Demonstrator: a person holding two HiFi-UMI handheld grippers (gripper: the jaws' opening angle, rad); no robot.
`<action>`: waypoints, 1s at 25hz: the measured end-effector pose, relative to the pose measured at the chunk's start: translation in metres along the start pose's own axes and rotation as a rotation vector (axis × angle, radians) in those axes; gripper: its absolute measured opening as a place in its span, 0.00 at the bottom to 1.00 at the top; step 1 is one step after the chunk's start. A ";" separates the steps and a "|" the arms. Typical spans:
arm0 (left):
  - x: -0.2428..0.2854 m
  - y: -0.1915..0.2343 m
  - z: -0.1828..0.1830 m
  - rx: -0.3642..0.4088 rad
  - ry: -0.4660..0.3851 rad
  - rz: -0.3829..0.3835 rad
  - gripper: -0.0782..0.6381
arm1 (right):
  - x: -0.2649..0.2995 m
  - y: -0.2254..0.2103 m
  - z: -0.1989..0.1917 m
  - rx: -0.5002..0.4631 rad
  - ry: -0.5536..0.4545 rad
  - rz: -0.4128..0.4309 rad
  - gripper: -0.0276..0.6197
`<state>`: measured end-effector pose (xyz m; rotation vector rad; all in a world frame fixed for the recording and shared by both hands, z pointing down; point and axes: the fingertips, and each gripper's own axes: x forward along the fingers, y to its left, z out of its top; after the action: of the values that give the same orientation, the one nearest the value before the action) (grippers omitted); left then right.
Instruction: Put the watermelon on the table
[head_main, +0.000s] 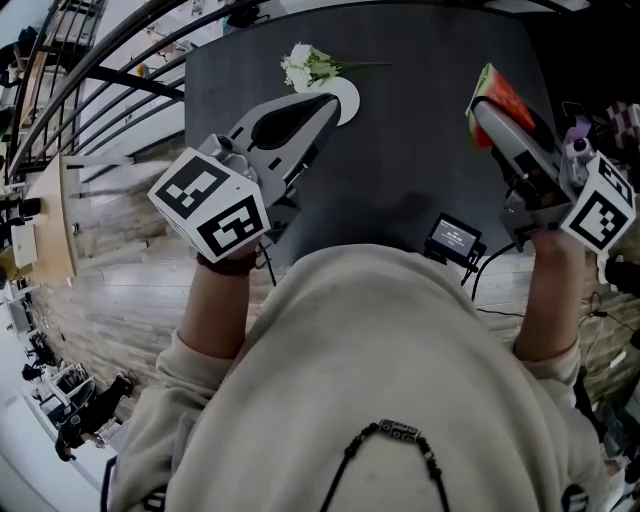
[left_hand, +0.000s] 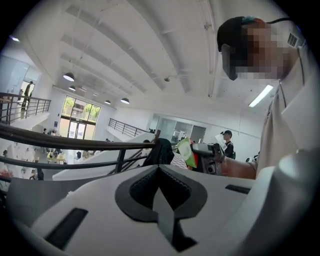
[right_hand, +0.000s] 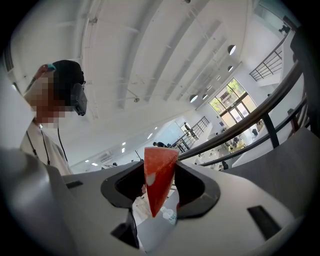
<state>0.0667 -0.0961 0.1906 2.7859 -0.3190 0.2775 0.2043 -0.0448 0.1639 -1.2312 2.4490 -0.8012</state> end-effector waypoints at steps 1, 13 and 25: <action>-0.003 0.000 -0.001 0.000 0.000 -0.001 0.12 | 0.001 0.002 -0.001 -0.002 0.010 -0.005 0.35; -0.001 0.036 -0.042 -0.087 0.011 -0.011 0.12 | 0.046 -0.028 -0.025 0.030 0.126 -0.020 0.35; -0.012 0.046 -0.085 -0.184 -0.005 -0.049 0.12 | 0.089 -0.032 -0.035 0.004 0.217 -0.036 0.35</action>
<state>0.0309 -0.1080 0.2805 2.6090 -0.2635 0.2182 0.1549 -0.1199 0.2106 -1.2496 2.5982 -0.9970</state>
